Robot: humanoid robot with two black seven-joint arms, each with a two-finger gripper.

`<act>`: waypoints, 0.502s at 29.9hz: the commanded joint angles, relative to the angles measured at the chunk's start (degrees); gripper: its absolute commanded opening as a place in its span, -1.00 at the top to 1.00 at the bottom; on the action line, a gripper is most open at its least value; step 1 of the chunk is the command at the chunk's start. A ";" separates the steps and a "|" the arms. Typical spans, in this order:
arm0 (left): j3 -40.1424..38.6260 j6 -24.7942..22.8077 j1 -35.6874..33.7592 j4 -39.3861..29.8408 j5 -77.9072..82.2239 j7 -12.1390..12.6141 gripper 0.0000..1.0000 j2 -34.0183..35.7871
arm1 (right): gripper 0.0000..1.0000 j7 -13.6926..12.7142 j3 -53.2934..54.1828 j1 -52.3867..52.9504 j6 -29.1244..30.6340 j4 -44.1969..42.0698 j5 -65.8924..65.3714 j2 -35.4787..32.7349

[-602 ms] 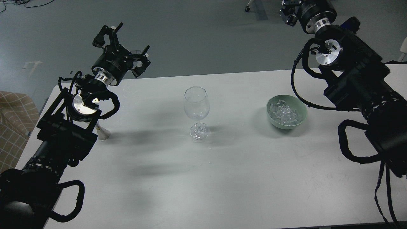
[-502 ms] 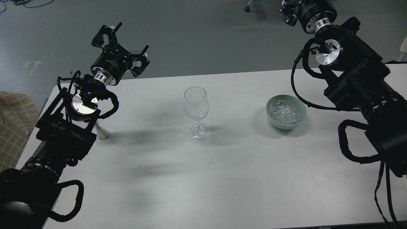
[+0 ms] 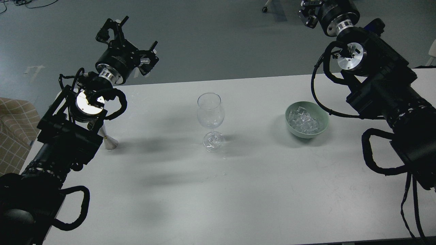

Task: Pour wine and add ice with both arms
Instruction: 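Lower the left gripper toward the small metal jigger near the table edge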

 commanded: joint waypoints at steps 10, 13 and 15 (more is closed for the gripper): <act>0.01 0.01 -1.32 0.07 0.13 -0.45 -0.97 -0.46 | -1.00 0.00 0.09 0.31 -0.40 -0.01 0.00 -0.16; -0.08 0.01 -1.67 0.07 -0.14 -0.37 -0.97 -0.46 | -1.00 0.00 0.00 0.40 -0.84 -0.01 0.00 -0.25; -0.08 0.01 -1.67 0.07 -0.22 -0.45 -0.97 -0.46 | -1.00 0.00 0.09 0.31 -0.84 -0.01 0.00 -0.16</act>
